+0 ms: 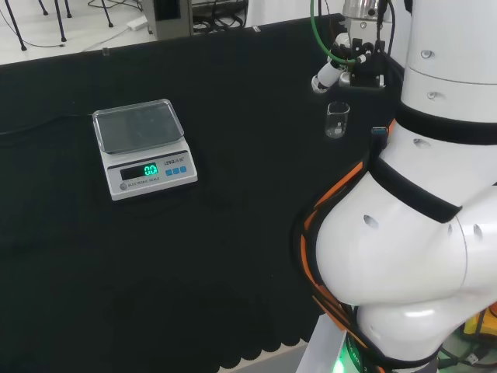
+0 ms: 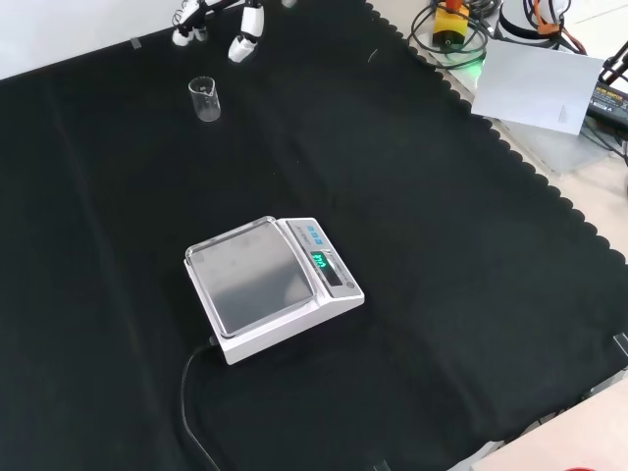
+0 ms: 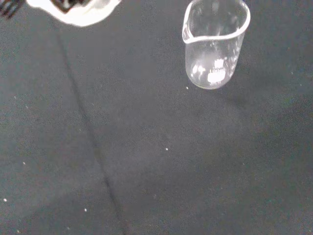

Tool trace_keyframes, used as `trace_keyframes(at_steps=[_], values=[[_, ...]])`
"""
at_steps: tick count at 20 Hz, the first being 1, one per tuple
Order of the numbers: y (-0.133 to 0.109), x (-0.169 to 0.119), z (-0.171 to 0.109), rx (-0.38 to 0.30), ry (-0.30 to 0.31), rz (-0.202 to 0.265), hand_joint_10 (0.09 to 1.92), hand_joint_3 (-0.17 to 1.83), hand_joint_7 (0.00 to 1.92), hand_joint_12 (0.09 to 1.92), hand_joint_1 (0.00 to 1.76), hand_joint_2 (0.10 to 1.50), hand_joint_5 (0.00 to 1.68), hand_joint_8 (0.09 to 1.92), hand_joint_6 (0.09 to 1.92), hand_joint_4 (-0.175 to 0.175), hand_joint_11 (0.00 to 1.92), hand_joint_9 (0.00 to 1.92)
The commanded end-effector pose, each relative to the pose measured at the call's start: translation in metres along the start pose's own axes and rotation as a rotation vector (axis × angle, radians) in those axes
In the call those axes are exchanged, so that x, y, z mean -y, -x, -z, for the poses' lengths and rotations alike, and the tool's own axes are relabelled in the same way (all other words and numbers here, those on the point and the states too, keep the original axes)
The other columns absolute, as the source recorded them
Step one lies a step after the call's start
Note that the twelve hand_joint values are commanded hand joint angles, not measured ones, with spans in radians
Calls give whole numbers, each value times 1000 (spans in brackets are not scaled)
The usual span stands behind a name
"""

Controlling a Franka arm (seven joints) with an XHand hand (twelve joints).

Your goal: Pick up the beaker.

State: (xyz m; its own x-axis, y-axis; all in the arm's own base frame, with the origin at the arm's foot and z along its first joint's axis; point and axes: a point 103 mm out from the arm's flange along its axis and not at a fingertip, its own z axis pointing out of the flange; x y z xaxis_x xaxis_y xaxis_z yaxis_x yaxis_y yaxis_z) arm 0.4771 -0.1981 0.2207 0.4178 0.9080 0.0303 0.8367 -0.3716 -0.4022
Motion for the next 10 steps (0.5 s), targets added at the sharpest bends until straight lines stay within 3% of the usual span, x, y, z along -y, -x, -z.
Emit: trace_keyframes(at_steps=[1, 7, 10], values=[[4, -14, -12, 49, -106, -20, 801, 638, 22, 1400, 892, 547, 136, 594, 93, 32, 243, 343], [5, -21, -20, 31, -115, -11, 776, 714, 107, 1396, 941, 554, 288, 621, 87, 38, 257, 386], [8, -26, -25, 24, -148, 14, 769, 728, 120, 1395, 949, 553, 312, 624, 87, 37, 260, 399]])
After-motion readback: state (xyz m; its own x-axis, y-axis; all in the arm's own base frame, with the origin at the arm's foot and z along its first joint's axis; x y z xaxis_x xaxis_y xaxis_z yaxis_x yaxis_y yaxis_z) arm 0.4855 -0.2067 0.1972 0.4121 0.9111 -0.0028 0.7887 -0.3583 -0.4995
